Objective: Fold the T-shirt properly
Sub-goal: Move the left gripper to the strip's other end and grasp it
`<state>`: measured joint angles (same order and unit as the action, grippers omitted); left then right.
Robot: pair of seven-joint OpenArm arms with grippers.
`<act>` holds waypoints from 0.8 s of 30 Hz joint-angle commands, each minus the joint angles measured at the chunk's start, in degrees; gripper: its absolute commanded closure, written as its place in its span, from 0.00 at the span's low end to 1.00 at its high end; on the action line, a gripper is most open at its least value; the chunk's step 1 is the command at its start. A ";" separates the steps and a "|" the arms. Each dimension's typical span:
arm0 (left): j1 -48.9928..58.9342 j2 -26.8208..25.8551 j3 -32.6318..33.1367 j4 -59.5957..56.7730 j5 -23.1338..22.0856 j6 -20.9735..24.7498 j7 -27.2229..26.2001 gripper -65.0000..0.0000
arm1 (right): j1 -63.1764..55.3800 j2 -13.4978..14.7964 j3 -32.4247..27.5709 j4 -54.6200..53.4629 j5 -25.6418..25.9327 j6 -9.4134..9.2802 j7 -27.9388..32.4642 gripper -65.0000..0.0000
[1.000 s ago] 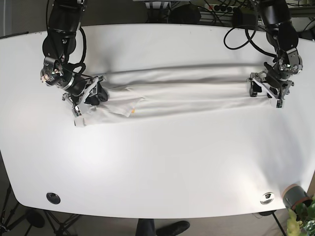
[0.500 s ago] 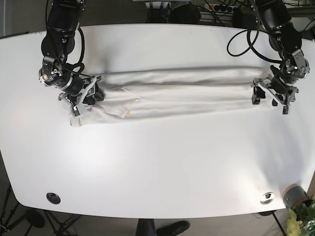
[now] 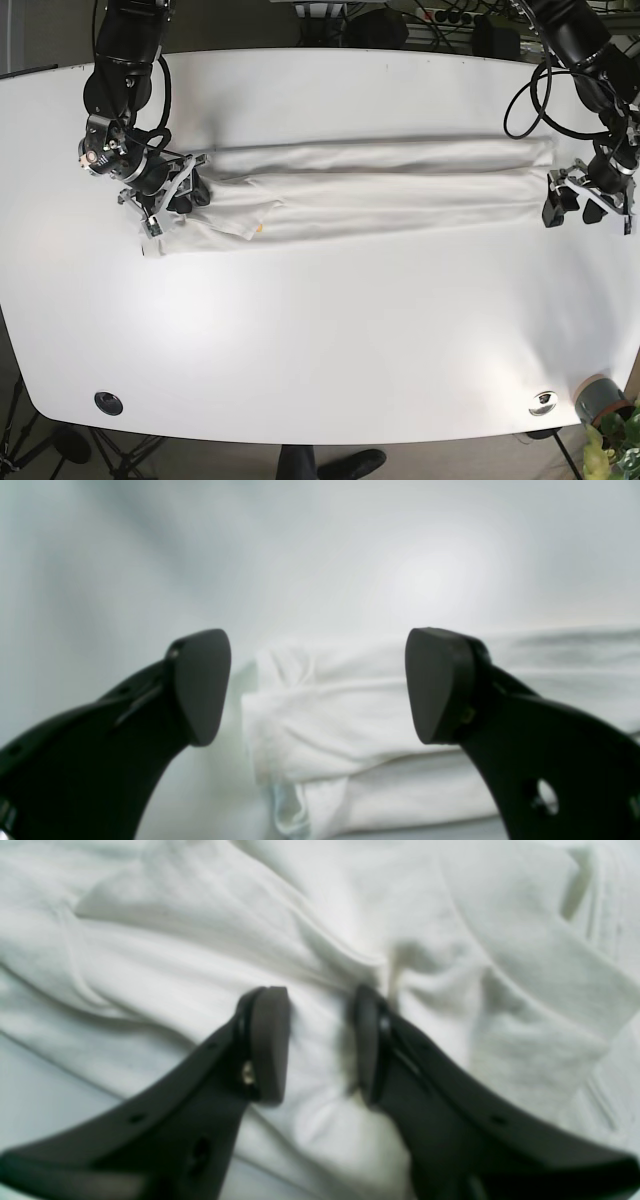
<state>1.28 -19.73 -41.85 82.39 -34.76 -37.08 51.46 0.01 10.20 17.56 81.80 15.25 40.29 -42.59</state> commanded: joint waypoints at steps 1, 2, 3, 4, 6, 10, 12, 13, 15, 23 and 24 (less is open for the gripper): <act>-0.44 -2.03 -1.19 -1.99 -1.06 -1.47 -0.78 0.20 | 0.74 0.66 0.24 0.79 0.18 -0.29 0.35 0.67; -0.44 -2.65 -1.28 -3.75 -1.06 -2.61 -0.78 0.20 | 0.74 0.66 0.24 0.79 0.18 -0.29 0.35 0.67; -0.44 -3.09 -1.28 -5.77 -1.15 -2.92 -0.78 0.20 | 0.74 0.66 0.24 0.79 0.18 -0.29 0.35 0.67; -0.44 -3.26 -1.28 -6.92 -1.15 -2.92 -0.78 0.20 | 0.74 0.66 0.24 0.79 0.18 -0.29 0.35 0.67; -0.44 -3.53 -1.28 -9.64 -1.15 -2.92 -0.78 0.20 | 0.74 0.57 0.24 0.79 0.18 -0.29 0.35 0.67; -0.36 -3.53 -1.19 -13.25 -1.06 -2.92 -0.78 0.20 | 0.74 0.57 0.24 0.71 0.18 -0.29 0.35 0.67; -0.36 -3.53 -1.19 -14.74 -1.06 -2.92 -0.78 0.20 | 0.74 0.57 0.24 0.71 0.18 -0.29 0.35 0.67; -0.36 -3.53 -1.19 -15.36 -1.06 -2.92 -0.78 0.20 | 0.74 0.57 0.24 0.71 0.18 -0.29 0.35 0.67; -0.36 -3.53 -1.19 -17.12 -1.15 -2.92 -0.78 0.20 | 0.74 0.57 0.24 0.71 0.27 -0.29 0.35 0.67; -0.36 -3.09 3.65 -18.79 -1.24 -2.92 -0.78 0.20 | 0.74 0.57 0.24 0.71 0.27 -0.29 0.35 0.67; -0.36 -3.00 4.26 -18.96 -1.24 -2.92 -0.78 0.21 | 0.74 0.57 0.24 0.71 0.27 -0.29 0.35 0.67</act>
<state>0.93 -22.39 -38.48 63.46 -36.80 -39.97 48.93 0.03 10.15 17.56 81.73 15.25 40.29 -42.57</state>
